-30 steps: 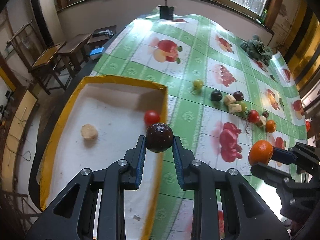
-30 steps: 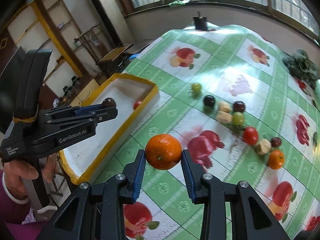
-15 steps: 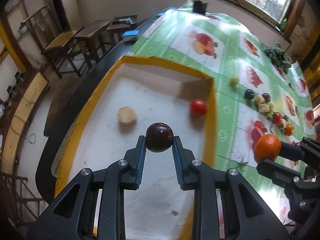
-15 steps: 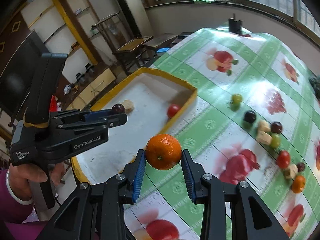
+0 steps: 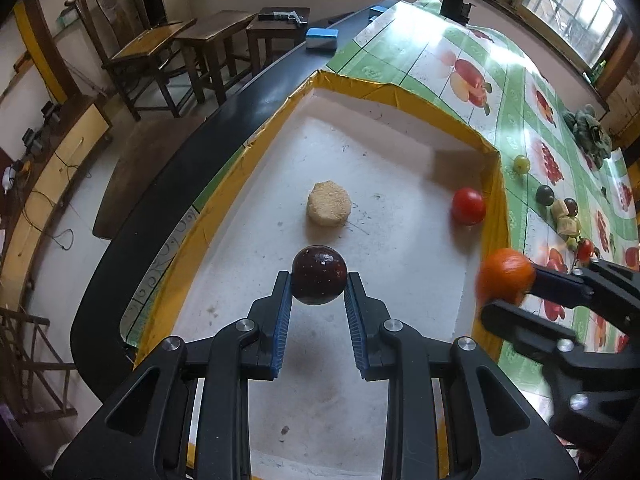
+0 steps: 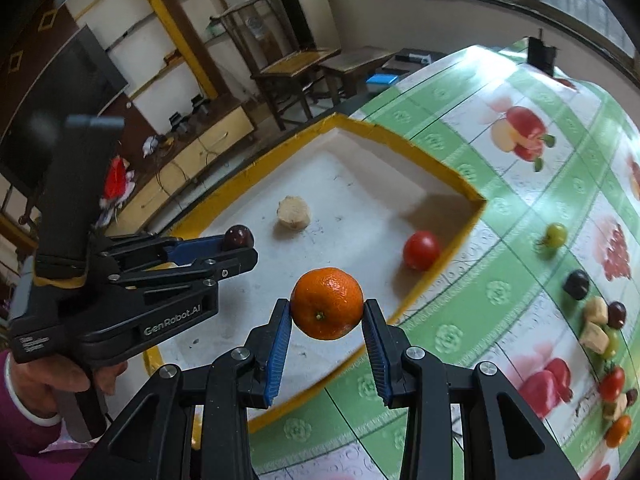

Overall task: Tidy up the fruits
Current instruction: 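Carry plum and orange into the white tray and open both grippers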

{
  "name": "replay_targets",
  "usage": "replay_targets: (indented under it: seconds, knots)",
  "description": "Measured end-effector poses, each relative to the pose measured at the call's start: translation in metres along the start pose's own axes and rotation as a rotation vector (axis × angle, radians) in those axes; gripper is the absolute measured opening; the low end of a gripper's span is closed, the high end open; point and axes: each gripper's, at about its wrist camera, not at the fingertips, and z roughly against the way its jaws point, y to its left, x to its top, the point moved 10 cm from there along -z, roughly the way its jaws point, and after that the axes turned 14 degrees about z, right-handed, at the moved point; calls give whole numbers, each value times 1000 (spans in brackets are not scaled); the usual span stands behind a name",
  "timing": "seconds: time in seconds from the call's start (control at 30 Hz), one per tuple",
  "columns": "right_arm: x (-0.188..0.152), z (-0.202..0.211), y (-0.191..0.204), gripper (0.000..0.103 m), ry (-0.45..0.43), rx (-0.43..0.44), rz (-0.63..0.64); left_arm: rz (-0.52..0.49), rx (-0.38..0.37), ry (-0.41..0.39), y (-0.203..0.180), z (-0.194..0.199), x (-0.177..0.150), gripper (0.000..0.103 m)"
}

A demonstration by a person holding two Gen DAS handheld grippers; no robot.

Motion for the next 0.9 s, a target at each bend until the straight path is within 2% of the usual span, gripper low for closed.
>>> replay_targets:
  seconds: [0.5,0.63,0.73,0.9]
  knots:
    - [3,-48,-8,35,85,16,-10,-15,26,20,4,-15,3,26]
    - [8,-54,-11,36,91,-9,8,8,35,39,8,-21,2,26]
    - [11,-52,-11,43,83,-8,3,39,31,56,11,-25,1,27]
    - [14,-43,-11,45,58,-2,-5,45,39,62,12,-24,2,27]
